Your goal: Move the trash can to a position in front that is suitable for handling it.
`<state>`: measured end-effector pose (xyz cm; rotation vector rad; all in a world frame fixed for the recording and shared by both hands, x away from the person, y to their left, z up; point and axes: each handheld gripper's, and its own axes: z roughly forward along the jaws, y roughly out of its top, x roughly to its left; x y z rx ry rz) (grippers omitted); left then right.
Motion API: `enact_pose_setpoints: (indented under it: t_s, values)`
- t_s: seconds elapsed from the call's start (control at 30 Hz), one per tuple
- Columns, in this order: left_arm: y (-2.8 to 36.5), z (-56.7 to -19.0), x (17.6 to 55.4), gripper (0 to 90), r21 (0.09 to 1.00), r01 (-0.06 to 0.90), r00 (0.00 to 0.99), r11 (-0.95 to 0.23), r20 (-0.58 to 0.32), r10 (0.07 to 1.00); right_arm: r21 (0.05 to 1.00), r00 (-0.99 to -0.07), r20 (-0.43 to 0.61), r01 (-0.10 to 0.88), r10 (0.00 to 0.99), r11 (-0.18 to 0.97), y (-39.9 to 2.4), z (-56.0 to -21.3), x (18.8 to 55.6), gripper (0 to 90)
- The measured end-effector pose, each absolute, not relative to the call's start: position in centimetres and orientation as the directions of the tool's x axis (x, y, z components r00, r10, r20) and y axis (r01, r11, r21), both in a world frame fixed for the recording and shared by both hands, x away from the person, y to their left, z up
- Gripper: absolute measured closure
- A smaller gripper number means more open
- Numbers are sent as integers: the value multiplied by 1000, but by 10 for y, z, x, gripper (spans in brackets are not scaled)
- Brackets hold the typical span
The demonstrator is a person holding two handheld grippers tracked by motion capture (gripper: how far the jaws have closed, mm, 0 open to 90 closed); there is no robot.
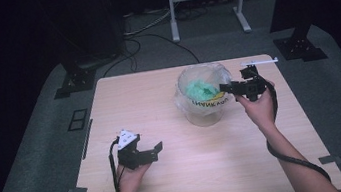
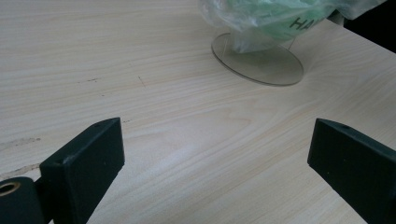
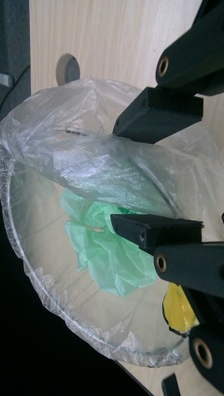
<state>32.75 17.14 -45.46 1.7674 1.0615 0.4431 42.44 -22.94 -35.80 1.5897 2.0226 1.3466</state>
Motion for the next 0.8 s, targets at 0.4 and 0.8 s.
enact_pose_setpoints:
  t_s: [0.4, 0.8]
  values:
    - [175, -455, 328, 26, 880, 461, 536, -110, -177, 826, 767, -425, 379, 641, 822, -22, -206, -363, 401, 514]
    - [177, -454, 327, 26, 882, 459, 535, -111, -174, 827, 763, -459, 408, 646, 789, -19, -184, -366, 391, 489]
